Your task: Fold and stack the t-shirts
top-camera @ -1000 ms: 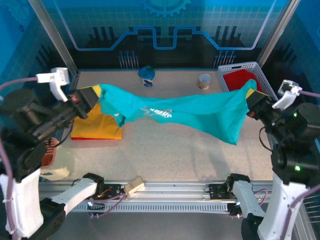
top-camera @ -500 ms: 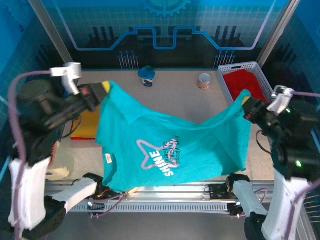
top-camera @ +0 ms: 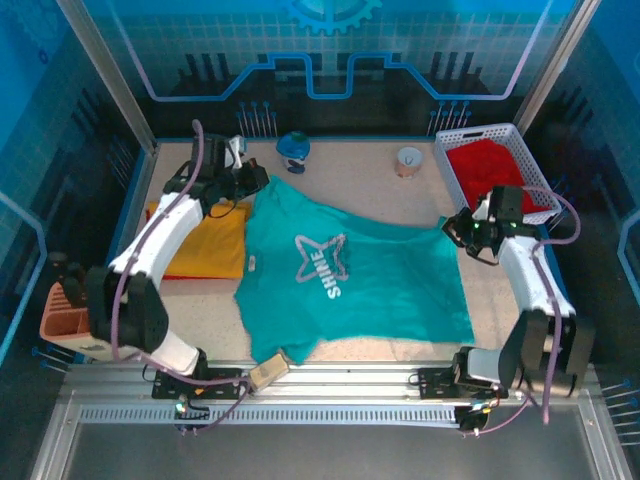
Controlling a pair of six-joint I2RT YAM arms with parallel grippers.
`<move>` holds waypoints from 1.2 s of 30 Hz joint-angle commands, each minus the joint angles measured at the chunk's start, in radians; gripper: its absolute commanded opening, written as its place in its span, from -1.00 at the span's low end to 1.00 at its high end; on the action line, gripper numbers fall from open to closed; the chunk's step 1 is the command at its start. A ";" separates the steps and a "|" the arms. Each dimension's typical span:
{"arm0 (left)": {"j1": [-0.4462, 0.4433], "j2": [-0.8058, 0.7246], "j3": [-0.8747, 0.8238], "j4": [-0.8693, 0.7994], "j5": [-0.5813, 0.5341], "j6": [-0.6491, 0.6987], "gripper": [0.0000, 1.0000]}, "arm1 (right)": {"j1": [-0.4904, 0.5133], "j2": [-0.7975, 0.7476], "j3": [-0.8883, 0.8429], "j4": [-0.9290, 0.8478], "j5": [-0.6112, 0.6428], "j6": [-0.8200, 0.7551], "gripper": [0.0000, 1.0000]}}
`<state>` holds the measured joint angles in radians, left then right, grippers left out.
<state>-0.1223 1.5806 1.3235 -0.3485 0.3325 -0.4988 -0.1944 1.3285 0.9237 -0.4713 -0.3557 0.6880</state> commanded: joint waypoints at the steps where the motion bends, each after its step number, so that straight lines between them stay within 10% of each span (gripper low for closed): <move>1: 0.013 0.067 0.048 0.117 0.061 -0.016 -1.00 | -0.032 0.094 0.045 0.217 -0.065 -0.019 -1.00; 15: 0.033 0.099 0.036 0.115 0.065 -0.021 -1.00 | -0.091 0.282 0.169 0.188 -0.106 -0.074 -1.00; 36: 0.066 -0.161 -0.366 0.055 0.115 -0.176 -1.00 | -0.071 0.134 -0.038 0.007 -0.046 -0.137 -0.97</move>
<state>-0.0608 1.4639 0.9928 -0.2665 0.4244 -0.6548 -0.2691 1.4845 0.9073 -0.4179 -0.4255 0.5747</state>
